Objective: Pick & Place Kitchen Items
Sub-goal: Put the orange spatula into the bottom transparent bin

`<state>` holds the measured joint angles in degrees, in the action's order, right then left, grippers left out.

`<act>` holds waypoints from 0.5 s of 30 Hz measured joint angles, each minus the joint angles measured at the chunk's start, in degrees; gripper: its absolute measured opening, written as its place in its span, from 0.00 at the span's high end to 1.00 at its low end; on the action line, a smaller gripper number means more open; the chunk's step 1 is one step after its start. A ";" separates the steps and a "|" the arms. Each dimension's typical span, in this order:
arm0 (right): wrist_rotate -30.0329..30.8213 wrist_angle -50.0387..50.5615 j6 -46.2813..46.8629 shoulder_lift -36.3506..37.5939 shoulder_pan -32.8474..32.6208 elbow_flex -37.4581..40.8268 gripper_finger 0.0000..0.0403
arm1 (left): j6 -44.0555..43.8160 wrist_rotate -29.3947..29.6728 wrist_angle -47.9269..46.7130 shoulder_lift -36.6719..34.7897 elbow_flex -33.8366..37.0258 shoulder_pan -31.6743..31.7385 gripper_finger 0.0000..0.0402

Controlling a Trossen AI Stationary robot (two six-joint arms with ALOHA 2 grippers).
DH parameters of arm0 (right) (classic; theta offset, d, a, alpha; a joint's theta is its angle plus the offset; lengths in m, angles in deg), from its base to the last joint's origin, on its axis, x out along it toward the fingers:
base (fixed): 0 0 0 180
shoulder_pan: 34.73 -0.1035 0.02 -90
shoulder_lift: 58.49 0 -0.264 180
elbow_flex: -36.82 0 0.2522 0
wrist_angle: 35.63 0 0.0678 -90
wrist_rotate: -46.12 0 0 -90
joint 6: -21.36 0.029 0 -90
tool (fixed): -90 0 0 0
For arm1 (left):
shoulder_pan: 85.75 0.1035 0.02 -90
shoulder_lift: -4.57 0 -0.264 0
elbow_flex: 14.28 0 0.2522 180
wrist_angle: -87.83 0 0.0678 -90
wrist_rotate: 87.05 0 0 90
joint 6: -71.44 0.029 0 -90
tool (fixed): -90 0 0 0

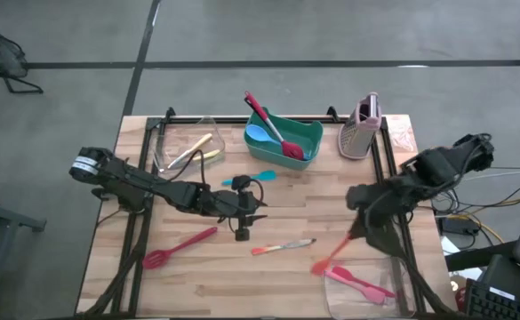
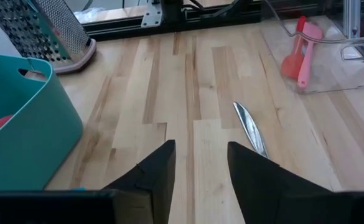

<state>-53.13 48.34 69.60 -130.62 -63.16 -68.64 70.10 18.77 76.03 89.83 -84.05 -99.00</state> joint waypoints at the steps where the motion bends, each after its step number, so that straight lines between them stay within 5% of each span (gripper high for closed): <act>1: -0.79 2.62 2.89 -0.03 -0.16 -1.13 0.94 | -0.08 -0.03 -0.03 0.02 0.04 0.00 0.62; 6: -3.94 16.84 17.50 -0.09 -1.48 -0.85 0.94 | -0.27 -0.07 0.01 0.04 0.84 0.00 0.62; 15: -17.47 18.95 30.77 -2.49 -5.71 6.25 0.94 | -0.36 -0.05 -0.31 0.11 2.11 0.00 0.62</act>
<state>-70.61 67.29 100.37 -133.11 -68.87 -62.39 69.75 18.71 75.72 89.93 -81.95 -99.00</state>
